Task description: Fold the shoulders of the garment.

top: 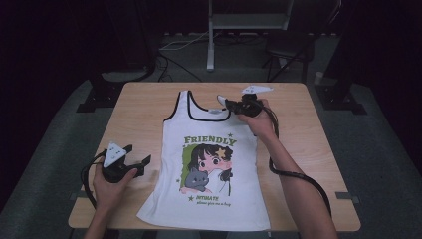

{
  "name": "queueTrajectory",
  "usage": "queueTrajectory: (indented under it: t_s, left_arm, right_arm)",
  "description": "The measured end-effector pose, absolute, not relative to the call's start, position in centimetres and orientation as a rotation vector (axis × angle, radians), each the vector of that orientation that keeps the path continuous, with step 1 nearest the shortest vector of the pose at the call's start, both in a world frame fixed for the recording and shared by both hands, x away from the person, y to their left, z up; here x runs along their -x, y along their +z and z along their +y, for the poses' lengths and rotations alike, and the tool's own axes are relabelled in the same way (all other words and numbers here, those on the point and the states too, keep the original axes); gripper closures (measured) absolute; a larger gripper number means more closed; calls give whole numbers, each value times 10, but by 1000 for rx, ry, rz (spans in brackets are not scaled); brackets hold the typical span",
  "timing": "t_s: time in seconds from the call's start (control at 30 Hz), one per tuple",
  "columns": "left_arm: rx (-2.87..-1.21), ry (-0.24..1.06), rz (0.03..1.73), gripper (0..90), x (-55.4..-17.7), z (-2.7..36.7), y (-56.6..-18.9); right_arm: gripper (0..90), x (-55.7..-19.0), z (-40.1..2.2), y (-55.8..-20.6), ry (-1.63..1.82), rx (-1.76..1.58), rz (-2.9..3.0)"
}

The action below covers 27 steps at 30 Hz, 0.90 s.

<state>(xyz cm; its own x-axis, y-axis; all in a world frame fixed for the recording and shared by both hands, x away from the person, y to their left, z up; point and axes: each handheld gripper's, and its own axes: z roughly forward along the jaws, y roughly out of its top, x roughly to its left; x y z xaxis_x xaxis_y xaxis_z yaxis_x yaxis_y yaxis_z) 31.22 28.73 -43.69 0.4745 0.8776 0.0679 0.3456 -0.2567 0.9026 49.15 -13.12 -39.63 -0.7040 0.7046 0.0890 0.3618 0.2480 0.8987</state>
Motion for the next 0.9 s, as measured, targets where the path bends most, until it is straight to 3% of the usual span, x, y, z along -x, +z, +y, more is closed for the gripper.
queueTrajectory:
  t_s: [0.9]
  left_arm:
    - [-1827, 750, 1026, 201, -311, 286, -437]
  right_arm:
    - [813, -437, -118, -436, 1150, -663, 2394]
